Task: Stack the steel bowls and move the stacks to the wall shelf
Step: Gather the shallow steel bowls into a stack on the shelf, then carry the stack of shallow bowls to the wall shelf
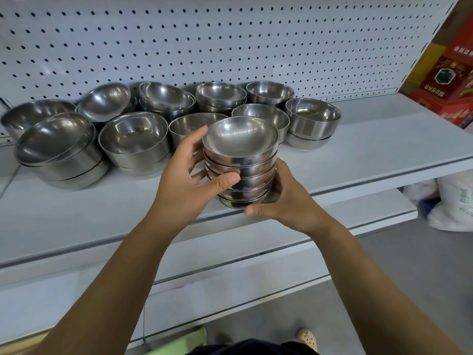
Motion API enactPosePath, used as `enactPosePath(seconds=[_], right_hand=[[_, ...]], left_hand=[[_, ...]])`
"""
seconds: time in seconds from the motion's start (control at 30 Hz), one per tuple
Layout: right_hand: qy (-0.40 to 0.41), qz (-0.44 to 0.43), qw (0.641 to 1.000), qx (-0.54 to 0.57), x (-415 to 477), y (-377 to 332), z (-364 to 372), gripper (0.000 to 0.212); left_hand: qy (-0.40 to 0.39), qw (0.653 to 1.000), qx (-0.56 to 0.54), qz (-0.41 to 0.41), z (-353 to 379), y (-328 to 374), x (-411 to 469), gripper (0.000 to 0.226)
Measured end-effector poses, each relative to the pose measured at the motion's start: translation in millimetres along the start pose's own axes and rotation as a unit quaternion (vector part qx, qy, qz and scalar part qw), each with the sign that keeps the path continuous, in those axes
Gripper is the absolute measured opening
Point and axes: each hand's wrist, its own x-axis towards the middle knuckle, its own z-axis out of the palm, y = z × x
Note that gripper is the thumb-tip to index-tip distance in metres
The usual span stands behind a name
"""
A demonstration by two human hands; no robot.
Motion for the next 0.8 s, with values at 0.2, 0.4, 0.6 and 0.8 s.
enactPosePath(seconds=[0.2,0.4,0.6,0.8], right_hand=[[0.060,-0.005,0.998,0.019,-13.7,-0.7,3.4,0.099],[0.130,0.021,0.991,-0.003,-52.5,3.1,-23.6,0.109],[0.213,0.046,0.976,-0.004,-96.1,12.7,-79.1,0.109],[0.315,0.063,0.947,-0.008,-148.7,26.6,-151.8,0.106]], left_hand=[[-0.011,1.000,-0.027,0.003,10.0,9.8,-2.1,0.089],[-0.079,0.995,-0.052,0.012,48.6,20.7,1.6,0.090],[-0.165,0.983,-0.074,0.008,123.0,32.6,19.3,0.096],[-0.251,0.963,-0.101,0.014,227.8,48.3,41.0,0.079]])
